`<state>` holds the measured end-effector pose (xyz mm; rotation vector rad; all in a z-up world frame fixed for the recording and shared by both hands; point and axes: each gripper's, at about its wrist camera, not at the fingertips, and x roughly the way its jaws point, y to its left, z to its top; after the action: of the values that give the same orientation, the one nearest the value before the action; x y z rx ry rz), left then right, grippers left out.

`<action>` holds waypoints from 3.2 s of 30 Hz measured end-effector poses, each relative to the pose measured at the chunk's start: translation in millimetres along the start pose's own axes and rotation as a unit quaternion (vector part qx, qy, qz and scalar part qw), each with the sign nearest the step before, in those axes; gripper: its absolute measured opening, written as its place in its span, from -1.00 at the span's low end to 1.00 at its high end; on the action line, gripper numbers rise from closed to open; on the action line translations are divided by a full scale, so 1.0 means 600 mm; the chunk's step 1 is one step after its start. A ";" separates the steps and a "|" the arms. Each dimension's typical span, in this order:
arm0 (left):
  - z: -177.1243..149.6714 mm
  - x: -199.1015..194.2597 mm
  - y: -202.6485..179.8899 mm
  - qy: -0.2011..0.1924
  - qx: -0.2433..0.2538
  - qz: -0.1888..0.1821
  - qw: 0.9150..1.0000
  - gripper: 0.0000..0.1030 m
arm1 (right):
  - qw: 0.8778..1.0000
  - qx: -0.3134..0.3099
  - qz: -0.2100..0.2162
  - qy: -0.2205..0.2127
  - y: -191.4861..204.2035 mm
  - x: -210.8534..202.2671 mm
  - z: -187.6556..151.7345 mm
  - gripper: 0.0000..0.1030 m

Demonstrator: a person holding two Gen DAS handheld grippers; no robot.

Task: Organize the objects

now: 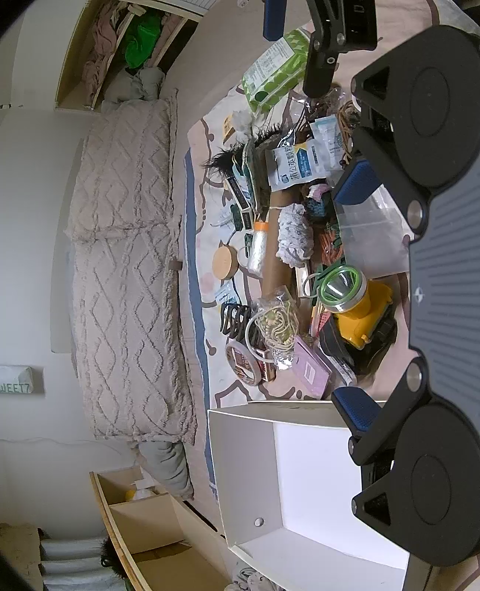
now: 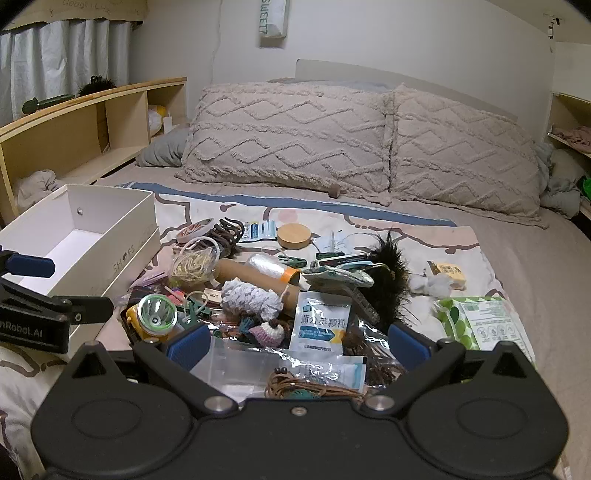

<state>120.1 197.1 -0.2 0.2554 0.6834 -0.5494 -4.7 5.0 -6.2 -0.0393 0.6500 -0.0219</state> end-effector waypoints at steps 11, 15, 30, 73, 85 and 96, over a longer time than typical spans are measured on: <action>-0.002 0.001 0.000 0.001 0.001 0.000 1.000 1.00 | 1.000 0.000 -0.001 0.000 -0.002 0.001 0.001 1.00; -0.004 -0.001 0.001 0.001 0.001 0.000 1.000 1.00 | 1.000 0.001 -0.001 0.001 -0.003 0.001 -0.001 1.00; -0.001 0.002 0.003 0.004 0.000 0.002 1.000 1.00 | 0.999 0.028 -0.035 0.004 -0.002 0.001 -0.005 1.00; -0.043 0.102 -0.002 0.116 -0.066 -0.049 0.990 1.00 | 0.988 0.087 -0.070 0.110 -0.047 0.091 -0.144 1.00; -0.061 0.143 -0.011 0.125 -0.055 -0.054 0.989 0.88 | 0.980 0.109 -0.108 0.130 -0.080 0.116 -0.208 1.00; -0.067 0.188 -0.005 0.127 -0.084 -0.073 0.986 0.48 | 0.982 0.102 -0.124 0.102 -0.077 0.124 -0.247 1.00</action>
<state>169.6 165.7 -104.6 0.1170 0.9967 -0.6012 -35.8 -47.8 -167.0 0.0808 0.8415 -0.3362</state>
